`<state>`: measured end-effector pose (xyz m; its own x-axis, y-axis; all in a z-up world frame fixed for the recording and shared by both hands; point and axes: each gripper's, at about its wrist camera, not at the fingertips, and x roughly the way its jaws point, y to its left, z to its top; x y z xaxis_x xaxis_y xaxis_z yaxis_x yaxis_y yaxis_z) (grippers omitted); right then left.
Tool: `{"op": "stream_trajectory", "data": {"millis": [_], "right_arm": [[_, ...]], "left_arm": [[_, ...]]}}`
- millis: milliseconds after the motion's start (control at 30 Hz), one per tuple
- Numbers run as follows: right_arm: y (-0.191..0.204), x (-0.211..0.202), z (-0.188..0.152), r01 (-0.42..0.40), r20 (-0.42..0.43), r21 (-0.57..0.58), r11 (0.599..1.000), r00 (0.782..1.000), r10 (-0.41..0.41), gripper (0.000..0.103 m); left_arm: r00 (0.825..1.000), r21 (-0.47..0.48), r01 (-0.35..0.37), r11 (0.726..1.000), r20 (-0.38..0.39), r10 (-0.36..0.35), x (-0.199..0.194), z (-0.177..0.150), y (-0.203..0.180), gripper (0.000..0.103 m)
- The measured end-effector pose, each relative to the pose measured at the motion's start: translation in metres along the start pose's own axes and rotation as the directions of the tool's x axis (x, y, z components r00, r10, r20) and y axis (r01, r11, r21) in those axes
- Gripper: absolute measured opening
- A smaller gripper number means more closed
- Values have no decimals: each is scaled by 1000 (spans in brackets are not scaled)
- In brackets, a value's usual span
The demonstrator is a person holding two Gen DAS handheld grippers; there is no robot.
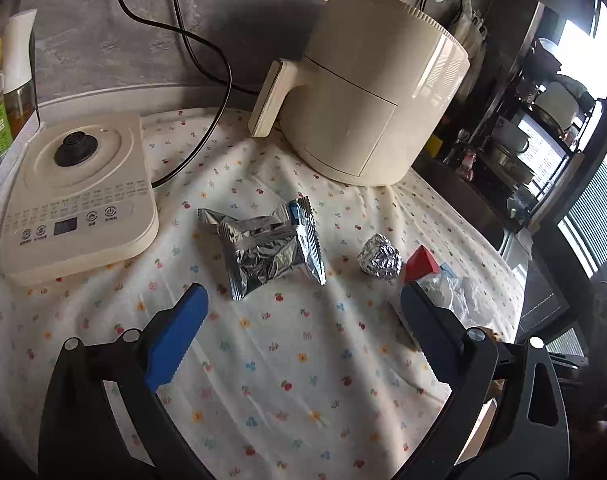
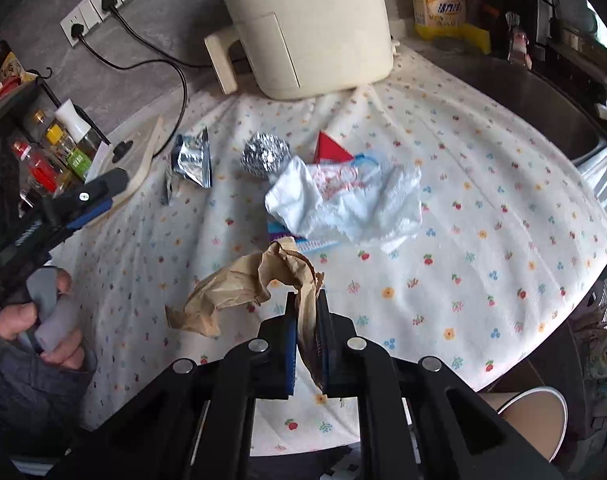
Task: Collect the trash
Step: 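Grasp the crumpled brown paper with the right tool while the left tool grasps the silver snack packet, then carry both items over the white bin and open the right tool to drop the brown paper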
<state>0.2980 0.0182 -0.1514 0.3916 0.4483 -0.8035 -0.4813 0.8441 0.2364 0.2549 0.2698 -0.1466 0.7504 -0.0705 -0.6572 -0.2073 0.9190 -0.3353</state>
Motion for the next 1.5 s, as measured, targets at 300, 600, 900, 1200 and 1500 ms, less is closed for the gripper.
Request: {"op": "stream_trajectory", "data": {"millis": [300,600,900,1200,1500], "right_arm": [[-8,-19,42,57,99,29,998,993,-60,9],[-16,1,53,91,77,73,993,992,-97,10],[-10,-11,52,65,123,65,996,990,-73,10],[9,-30,47,-7,161,-11,1000,987,9,10],[26,-41,43,-102,137,-106,989,984,116,10]], "left_arm": [[1000,-30,-4,1000,-29,3,51,23,12,96],[995,-50,-36,998,-98,31,83,26,28,67],[998,-18,6,1000,-65,-7,54,22,13,29],[998,-46,-27,999,57,29,-18,4,6,28],[980,-110,-95,989,164,112,-88,-34,-10,26]]}}
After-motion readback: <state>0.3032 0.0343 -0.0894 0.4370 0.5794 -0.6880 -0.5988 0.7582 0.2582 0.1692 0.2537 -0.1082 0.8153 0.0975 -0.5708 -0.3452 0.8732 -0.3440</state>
